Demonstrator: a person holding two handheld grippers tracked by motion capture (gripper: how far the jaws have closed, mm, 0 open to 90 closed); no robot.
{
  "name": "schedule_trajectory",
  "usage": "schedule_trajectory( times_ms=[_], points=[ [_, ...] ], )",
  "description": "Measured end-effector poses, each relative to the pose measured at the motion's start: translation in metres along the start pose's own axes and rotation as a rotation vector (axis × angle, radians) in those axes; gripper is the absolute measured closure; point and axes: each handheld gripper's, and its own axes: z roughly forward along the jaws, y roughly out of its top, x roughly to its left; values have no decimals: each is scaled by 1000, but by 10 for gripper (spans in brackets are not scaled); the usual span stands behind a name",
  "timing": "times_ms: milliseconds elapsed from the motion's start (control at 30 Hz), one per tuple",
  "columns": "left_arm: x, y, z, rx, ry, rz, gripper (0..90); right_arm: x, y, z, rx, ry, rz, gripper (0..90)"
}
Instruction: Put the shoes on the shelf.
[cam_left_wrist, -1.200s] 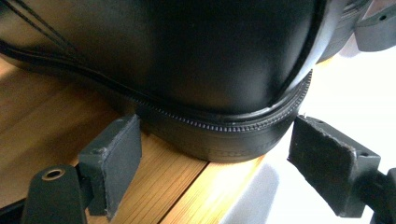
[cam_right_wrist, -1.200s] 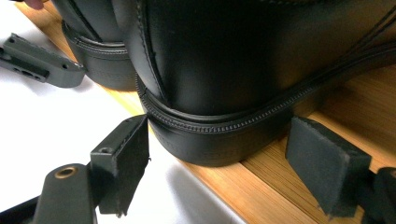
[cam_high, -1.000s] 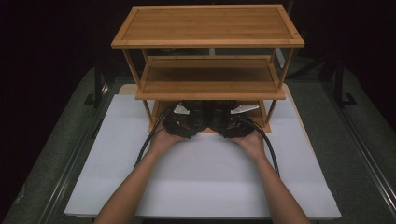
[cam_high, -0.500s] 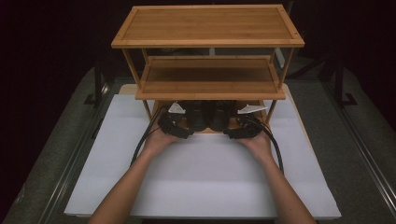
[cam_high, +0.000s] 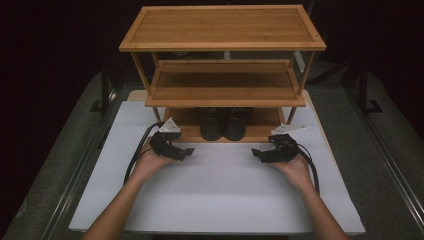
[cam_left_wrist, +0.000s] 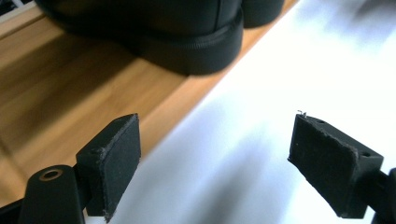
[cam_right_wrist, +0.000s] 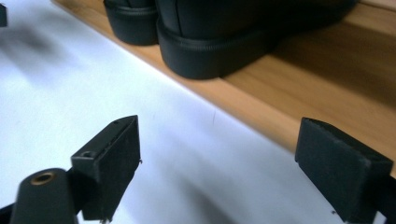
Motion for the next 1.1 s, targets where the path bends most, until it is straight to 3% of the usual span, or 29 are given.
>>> schedule_trajectory(
  times_ms=[267,500,600,867,967,1100],
  points=[
    [-13,-39,-36,20,19,-14,150,0,-30,-41,-1,-38,1,131],
    [-18,-76,-61,29,55,-56,147,3,-59,-67,18,-78,4,123],
    [-21,-89,-72,28,66,-78,139,6,-71,-74,48,-119,-2,108],
    [-31,-121,-93,76,135,-90,76,9,-102,-90,78,-150,31,93],
    [-35,-132,-97,101,149,-98,22,10,-107,-91,95,-169,37,83],
    [-37,-142,-101,80,151,-107,9,12,-108,-90,114,-184,25,78]
  ],
)
